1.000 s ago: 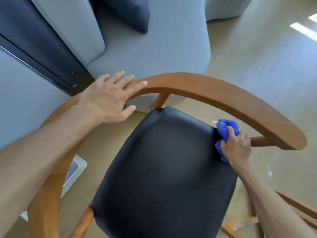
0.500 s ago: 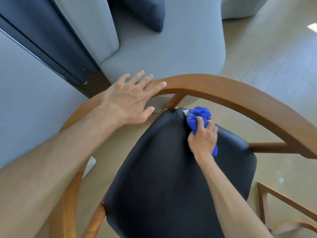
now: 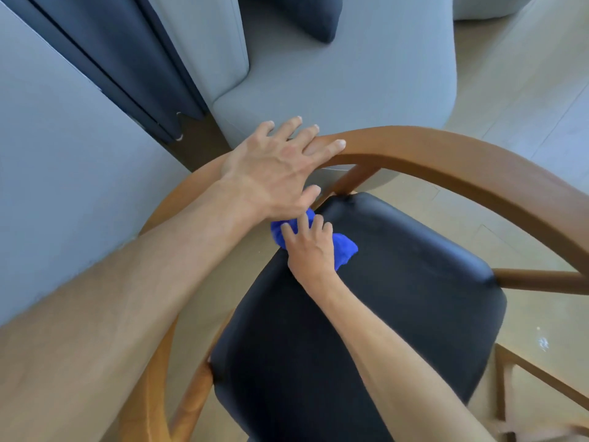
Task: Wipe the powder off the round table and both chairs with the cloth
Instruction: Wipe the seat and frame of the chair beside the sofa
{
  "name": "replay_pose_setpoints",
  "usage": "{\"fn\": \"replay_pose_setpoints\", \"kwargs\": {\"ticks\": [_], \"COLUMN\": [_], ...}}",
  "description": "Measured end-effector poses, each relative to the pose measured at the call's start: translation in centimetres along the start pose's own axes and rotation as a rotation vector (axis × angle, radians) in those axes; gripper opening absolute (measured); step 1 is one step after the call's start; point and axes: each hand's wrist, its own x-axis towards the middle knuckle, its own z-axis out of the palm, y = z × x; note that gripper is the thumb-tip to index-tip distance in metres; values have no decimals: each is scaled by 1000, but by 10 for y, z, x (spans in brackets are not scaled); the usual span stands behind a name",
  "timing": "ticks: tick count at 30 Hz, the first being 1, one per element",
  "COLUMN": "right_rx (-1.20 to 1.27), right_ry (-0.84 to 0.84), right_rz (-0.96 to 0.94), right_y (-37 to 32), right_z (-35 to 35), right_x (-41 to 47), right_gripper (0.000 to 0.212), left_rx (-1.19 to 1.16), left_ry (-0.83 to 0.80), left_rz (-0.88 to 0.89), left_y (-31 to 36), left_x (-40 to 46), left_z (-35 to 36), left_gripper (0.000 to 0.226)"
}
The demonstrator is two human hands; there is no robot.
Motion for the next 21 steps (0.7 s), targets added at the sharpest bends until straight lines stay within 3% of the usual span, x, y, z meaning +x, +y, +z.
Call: {"fn": "replay_pose_setpoints", "kwargs": {"ticks": [3, 5, 12, 15, 21], "right_rx": [65, 110, 197, 234, 1033], "right_ry": [-78, -116, -155, -139, -174], "right_rz": [-228, -338, -410, -355, -146], "right_y": [-46, -62, -27, -7, 23], "right_z": [-1, 3, 1, -13, -57], "right_x": [-44, -60, -53, -43, -39], "right_gripper": [11, 17, 48, 51, 54], "left_rx": [-26, -23, -15, -5, 6], "left_ry": [7, -4, 12, -4, 4], "left_rz": [-10, -11, -18, -18, -17], "left_y": [0, 2, -1, 1, 0], "left_x": [0, 0, 1, 1, 0], "left_z": [-1, -2, 0, -1, 0], "left_gripper": [68, 69, 69, 70, 69]}}
